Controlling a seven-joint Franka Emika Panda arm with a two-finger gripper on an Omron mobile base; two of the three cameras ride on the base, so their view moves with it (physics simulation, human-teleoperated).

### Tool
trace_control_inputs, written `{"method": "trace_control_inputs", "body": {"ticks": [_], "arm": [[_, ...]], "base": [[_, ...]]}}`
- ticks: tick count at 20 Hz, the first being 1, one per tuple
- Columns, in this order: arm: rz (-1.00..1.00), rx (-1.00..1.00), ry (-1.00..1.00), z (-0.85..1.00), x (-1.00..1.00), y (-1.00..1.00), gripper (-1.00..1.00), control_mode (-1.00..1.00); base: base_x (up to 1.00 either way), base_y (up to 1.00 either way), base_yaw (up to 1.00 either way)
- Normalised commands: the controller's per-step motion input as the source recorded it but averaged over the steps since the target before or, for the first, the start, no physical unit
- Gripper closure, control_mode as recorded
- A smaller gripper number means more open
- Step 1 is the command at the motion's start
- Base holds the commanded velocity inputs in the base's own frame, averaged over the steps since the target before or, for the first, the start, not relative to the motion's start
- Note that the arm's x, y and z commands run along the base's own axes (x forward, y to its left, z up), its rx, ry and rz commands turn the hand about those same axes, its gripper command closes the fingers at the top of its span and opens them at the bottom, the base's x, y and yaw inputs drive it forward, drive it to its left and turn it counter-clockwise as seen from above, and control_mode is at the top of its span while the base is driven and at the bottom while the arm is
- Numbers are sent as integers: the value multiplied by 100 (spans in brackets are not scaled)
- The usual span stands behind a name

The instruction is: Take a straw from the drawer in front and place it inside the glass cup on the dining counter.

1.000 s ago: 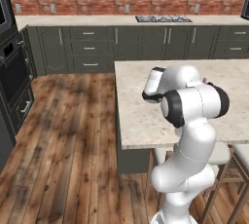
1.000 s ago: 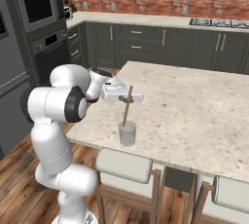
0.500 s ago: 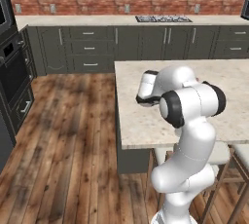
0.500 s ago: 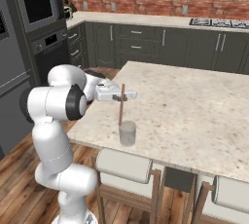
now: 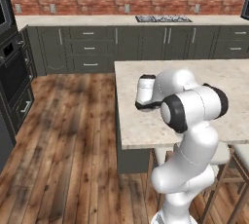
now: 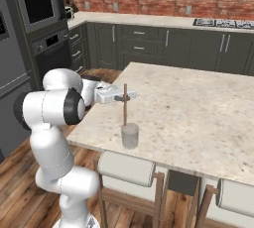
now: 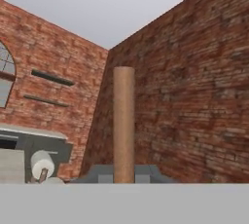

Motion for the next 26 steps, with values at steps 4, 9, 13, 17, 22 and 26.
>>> {"method": "trace_control_inputs", "body": {"ticks": [4, 9, 13, 17, 22, 26], "arm": [[28, 9, -3, 0, 2, 0, 100, -100], [23, 21, -1, 0, 1, 0, 100, -100], [17, 19, 0, -9, 5, 0, 100, -100], [8, 2, 0, -24, 19, 2, 100, -100], [6, 0, -2, -36, 27, 0, 100, -100], [4, 0, -2, -31, 31, 0, 100, -100]], "base": [[0, 0, 0], [0, 0, 0], [0, 0, 0], [0, 0, 0], [0, 0, 0], [0, 0, 0]]}}
